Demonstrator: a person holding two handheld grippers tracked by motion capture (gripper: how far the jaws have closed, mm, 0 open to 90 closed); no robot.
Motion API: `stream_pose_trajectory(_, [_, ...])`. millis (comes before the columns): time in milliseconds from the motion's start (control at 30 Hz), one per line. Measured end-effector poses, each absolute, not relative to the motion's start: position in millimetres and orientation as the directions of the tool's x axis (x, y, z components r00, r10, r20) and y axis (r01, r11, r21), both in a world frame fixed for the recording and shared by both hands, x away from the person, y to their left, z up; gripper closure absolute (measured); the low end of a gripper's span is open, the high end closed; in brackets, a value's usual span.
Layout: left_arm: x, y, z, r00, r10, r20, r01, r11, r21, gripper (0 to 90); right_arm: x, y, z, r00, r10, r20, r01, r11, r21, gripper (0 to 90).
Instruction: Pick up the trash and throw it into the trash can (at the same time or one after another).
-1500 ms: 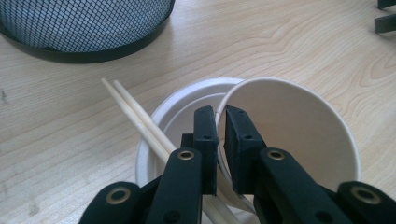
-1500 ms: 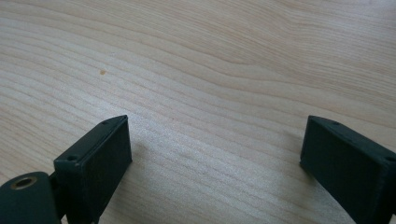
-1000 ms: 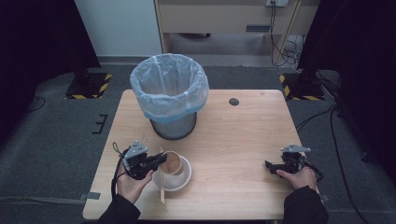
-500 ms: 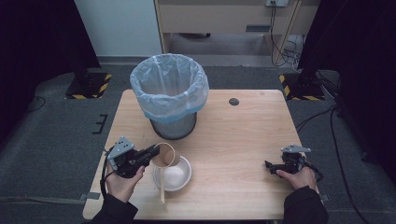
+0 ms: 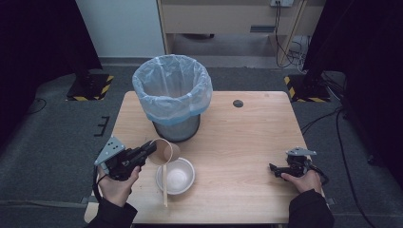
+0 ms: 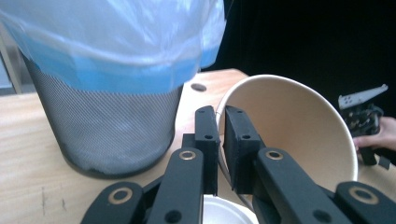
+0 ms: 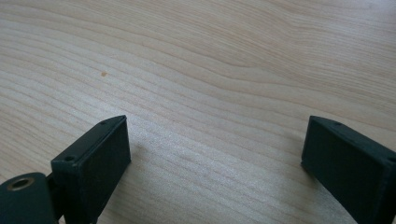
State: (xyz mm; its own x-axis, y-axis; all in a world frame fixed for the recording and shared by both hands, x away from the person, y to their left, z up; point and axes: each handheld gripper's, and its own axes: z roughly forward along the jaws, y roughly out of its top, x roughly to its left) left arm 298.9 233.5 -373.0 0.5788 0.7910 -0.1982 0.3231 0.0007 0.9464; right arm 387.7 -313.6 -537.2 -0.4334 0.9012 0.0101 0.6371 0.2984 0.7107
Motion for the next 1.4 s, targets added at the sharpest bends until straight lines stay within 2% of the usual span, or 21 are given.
stream_pose_trajectory(767, [287, 253, -325, 0.571, 0.800, -0.183, 0.170, 0.103, 0.980, 83.9, 387, -314, -538, -0.438, 0.899, 0.010, 0.627, 0.298, 0.720, 7.2])
stream_pose_trajectory(1400, [312, 251, -287, 0.555, 0.815, -0.166, 0.104, 0.131, 0.986, 84.0, 388, -314, -539, -0.444, 0.896, 0.007, 0.626, 0.304, 0.718, 6.0])
